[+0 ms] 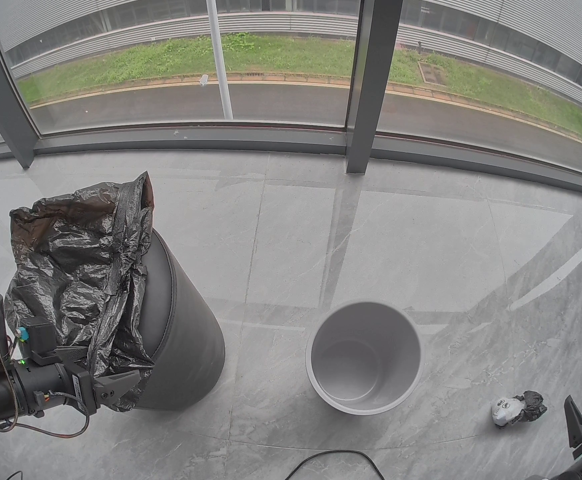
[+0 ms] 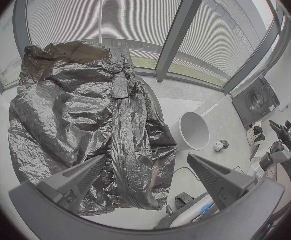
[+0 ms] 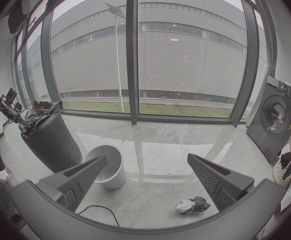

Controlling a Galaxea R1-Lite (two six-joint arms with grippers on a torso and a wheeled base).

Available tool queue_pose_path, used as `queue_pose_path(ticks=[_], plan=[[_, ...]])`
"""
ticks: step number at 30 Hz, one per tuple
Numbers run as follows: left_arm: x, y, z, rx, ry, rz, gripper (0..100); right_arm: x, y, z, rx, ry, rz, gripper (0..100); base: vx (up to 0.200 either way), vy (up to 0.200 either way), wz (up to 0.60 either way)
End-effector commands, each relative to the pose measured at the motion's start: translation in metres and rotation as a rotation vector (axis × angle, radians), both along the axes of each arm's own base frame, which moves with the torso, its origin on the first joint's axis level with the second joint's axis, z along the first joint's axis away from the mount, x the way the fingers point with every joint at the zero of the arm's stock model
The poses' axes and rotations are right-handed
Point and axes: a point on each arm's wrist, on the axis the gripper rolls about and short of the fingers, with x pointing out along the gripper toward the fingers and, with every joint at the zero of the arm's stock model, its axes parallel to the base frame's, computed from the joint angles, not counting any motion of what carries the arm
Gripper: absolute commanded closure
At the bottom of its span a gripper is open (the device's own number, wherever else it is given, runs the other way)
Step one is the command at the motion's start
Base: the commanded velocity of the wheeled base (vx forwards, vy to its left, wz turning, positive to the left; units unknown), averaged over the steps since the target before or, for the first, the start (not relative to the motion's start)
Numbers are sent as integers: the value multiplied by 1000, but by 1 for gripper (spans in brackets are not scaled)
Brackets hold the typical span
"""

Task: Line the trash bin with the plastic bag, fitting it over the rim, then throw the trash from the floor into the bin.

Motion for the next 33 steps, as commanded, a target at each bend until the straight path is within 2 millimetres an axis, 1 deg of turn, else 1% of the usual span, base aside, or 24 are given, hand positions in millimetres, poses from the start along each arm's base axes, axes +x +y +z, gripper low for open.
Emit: queue_pose_path(ticks=[1,11,12,18,30,33], plan=[[2,0,-1,2,11,1,0,2,0,-4,0,23,0,0,0,0,0],[10,-1,-7,9,45,9,0,1,0,-5,2,12,2,0,0,0,0],[11,0,-8,9,44,15,100,0,0,-5,2,9,2,0,0,0,0],[13,0,-7,0,43,11,100,1,0,-5,2,12,0,0,0,0,0],[10,3,-9,-1,45,24,100,1,0,-5,2,14,-2,0,0,0,0],[17,1,21,8,-121,0,100,1,0,-4,2,12,0,0,0,0,0]])
